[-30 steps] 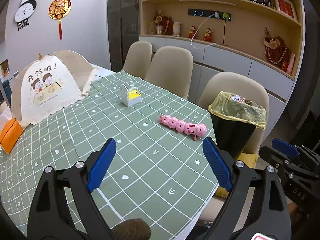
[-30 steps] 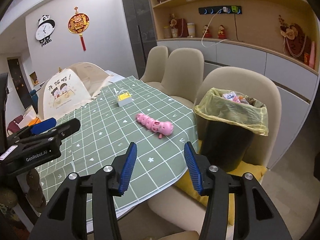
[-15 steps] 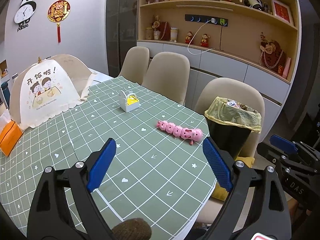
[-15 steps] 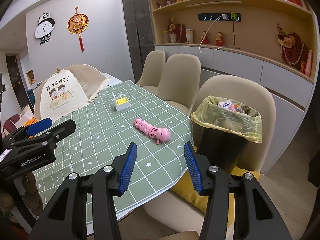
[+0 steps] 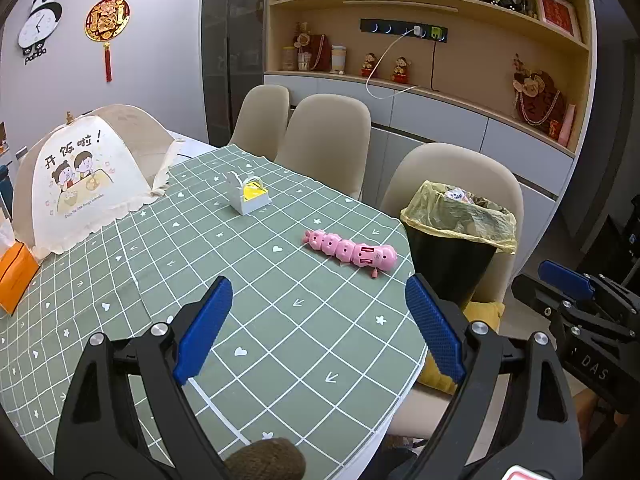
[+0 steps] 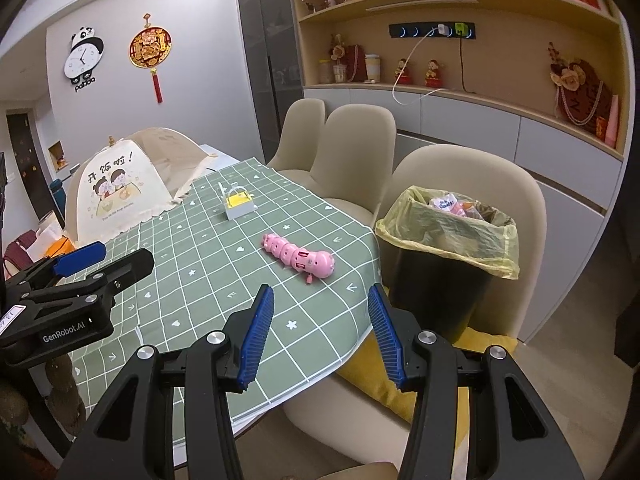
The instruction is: Collect trash
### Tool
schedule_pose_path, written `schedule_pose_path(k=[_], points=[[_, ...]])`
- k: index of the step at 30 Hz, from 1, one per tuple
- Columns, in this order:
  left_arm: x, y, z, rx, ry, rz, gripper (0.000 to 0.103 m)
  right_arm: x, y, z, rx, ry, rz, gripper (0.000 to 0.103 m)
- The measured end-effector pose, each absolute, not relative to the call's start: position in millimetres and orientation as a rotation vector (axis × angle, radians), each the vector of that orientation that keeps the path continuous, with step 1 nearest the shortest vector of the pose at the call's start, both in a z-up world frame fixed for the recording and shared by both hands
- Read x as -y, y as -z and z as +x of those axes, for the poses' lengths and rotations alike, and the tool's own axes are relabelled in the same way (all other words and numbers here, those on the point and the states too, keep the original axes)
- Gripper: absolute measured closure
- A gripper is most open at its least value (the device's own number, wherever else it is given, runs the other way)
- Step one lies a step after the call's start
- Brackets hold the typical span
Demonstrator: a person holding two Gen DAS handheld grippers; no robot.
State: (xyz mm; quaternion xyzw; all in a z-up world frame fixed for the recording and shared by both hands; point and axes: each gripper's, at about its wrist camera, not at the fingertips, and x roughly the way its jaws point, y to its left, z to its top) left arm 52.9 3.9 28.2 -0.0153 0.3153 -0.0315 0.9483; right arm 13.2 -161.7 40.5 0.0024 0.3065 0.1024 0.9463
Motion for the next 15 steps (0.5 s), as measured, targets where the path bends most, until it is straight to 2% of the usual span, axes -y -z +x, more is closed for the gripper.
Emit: schedule_pose_path(k=[15], points=[[-0.9, -27.6, 54.3, -0.643, 0.084, -0.013, 0.019, 169.2, -40.3, 14.6, -0.617, -0.186, 0.029, 0.056]])
